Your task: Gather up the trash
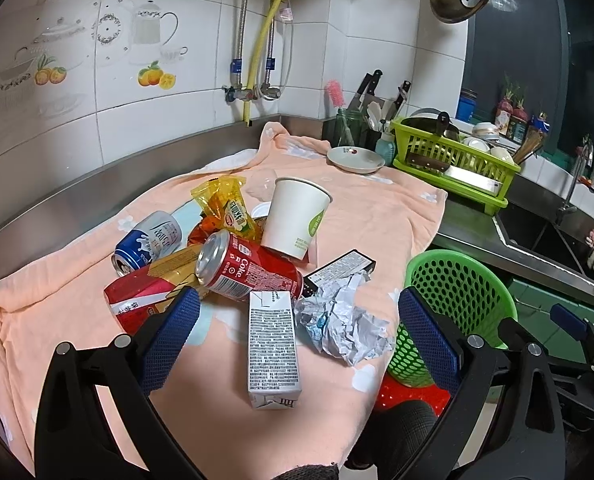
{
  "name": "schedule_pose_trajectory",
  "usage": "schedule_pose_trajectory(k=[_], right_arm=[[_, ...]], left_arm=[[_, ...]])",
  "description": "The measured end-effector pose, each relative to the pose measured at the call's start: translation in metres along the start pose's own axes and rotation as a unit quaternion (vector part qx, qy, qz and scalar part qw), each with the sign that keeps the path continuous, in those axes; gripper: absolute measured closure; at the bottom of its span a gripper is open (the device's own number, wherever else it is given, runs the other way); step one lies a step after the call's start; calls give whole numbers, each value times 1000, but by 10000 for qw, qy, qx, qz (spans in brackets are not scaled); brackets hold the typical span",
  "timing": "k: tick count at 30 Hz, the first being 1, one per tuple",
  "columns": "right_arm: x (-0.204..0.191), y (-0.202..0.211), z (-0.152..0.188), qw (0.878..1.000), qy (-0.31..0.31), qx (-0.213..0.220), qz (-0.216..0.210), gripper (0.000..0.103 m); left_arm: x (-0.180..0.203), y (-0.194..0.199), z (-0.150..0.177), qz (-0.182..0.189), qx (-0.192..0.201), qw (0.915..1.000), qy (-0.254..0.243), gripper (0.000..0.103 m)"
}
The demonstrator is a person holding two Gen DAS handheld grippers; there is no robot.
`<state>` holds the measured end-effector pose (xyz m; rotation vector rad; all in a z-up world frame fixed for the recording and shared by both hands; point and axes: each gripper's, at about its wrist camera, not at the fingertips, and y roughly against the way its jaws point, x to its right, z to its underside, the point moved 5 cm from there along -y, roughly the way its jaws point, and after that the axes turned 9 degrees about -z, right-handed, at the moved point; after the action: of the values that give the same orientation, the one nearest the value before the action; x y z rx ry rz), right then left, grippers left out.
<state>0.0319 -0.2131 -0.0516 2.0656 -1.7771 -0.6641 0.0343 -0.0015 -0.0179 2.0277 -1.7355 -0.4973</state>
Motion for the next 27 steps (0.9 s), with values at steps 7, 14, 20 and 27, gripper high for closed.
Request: schedule_pose_trajectory(k=[7, 14, 20, 27], right_arm=[[1, 1, 0, 10000, 6, 0, 4, 6], [0, 0, 0, 10000, 22, 13, 18, 6], [-4, -3, 0, 10000, 85, -21, -35, 6], [-10, -11, 1, 9998, 169, -86, -118, 6]], left_arm=[[-3, 0, 0, -20, -3, 10000, 22, 5], [-6, 1, -2, -33, 38, 10000, 32, 5], [-11, 0, -2, -70, 23, 9999, 77, 5], [-21, -4, -3, -157, -24, 9998, 155, 5]])
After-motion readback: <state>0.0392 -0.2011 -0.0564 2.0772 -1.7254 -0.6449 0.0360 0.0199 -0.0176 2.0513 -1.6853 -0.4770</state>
